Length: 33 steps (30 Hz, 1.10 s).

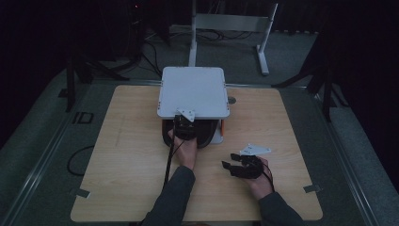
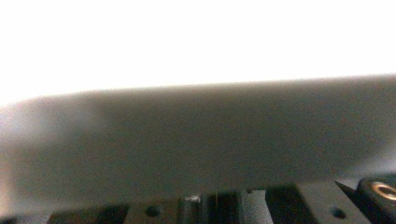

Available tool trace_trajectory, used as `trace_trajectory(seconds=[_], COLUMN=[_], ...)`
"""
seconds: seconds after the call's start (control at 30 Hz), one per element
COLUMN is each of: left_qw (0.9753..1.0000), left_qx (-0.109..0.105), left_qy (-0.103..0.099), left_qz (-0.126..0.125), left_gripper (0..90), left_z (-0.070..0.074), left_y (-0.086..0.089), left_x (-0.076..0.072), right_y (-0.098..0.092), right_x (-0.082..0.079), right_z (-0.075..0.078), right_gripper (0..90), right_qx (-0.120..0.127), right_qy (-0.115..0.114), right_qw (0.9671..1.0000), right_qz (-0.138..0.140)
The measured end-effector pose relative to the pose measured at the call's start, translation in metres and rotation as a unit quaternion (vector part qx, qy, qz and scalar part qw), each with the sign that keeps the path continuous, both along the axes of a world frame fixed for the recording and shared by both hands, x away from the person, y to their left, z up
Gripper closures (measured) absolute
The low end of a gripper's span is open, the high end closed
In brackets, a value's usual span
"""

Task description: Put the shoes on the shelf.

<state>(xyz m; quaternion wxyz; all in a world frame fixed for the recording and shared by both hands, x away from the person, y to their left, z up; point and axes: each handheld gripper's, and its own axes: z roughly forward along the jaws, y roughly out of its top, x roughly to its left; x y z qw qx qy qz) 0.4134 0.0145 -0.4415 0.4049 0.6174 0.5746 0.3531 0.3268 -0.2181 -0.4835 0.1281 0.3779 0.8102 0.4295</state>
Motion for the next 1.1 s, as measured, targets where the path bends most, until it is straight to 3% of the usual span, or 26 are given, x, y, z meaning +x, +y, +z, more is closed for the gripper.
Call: trace_trajectory(seconds=[0.27,0.6,0.73,0.83,0.9,0.97,1.1], left_qw=[1.0000,0.9997,0.9988,0.9994,0.9996,0.9999,0.9998], left_qx=[0.002,0.006,-0.001,-0.006,0.003,-0.009,-0.015], left_qy=[-0.002,-0.018,-0.045,-0.031,-0.026,-0.013,-0.009], left_qz=[0.005,0.016,0.019,0.013,0.007,-0.003,-0.012], left_gripper=[73.7,72.8,72.3,60.6,57.7,54.0,50.1], left_z=[0.000,-0.002,0.003,0.002,-0.001,-0.003,-0.004], left_y=[-0.001,-0.005,-0.008,-0.008,-0.008,-0.005,0.001], left_x=[0.008,0.011,0.009,0.010,0.008,0.006,-0.003], right_y=[0.000,-0.002,-0.002,-0.002,-0.002,-0.002,-0.002], right_x=[0.000,-0.001,-0.001,-0.001,-0.001,-0.001,-0.002], right_z=[0.000,0.001,0.000,0.000,0.000,0.000,0.000], right_gripper=[45.4,45.4,45.4,45.0,44.9,44.9,44.7], right_qx=[0.001,0.003,0.002,0.001,0.001,0.001,0.001], right_qy=[0.001,0.000,0.000,0.001,0.001,0.001,0.001], right_qw=[1.0000,1.0000,1.0000,1.0000,1.0000,1.0000,1.0000], right_qz=[-0.001,-0.003,-0.002,-0.001,0.000,-0.001,-0.001])
